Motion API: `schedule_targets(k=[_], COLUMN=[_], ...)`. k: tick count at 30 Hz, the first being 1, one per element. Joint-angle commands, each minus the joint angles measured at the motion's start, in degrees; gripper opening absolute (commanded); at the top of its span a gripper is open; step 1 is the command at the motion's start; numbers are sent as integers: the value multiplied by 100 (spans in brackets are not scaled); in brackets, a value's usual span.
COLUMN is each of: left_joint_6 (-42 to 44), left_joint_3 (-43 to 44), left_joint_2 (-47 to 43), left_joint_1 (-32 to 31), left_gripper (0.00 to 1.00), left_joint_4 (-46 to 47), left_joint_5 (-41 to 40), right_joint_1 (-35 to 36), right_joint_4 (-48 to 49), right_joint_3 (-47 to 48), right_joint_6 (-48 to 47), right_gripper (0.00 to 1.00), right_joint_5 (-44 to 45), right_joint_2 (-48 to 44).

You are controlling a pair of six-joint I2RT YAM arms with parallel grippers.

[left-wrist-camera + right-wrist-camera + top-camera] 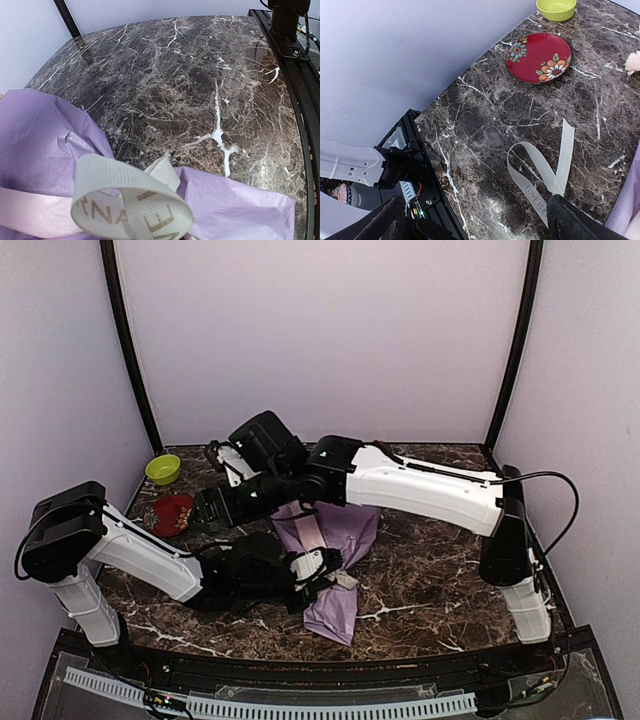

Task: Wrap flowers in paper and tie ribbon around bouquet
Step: Cross the half-tied ribbon over the folded bouquet.

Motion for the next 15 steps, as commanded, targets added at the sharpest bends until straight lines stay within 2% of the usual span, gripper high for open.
schedule_targets(k=[1,8,12,15], left_joint_6=[-48,-189,-279,-305], left_joint_3=[-141,-246,-289,-304], left_joint_2=[-180,-227,-245,-258], left_joint_1=[-35,-35,-35,-31], left_gripper=[0,0,0,0], left_joint_4=[89,200,298,350], left_joint_5=[-24,-21,-2,31], right_joint_1=[-164,-845,-1452,-2062], right_joint_4=[118,377,1128,2315], right_joint_3=[-407,-1408,-3093,-4823], right_joint_6=[-348,-777,-989,-960], right_gripper=[100,100,100,98], right_joint_5=[388,158,68,-910], right_joint_2=[-710,-1793,-3144,-4327])
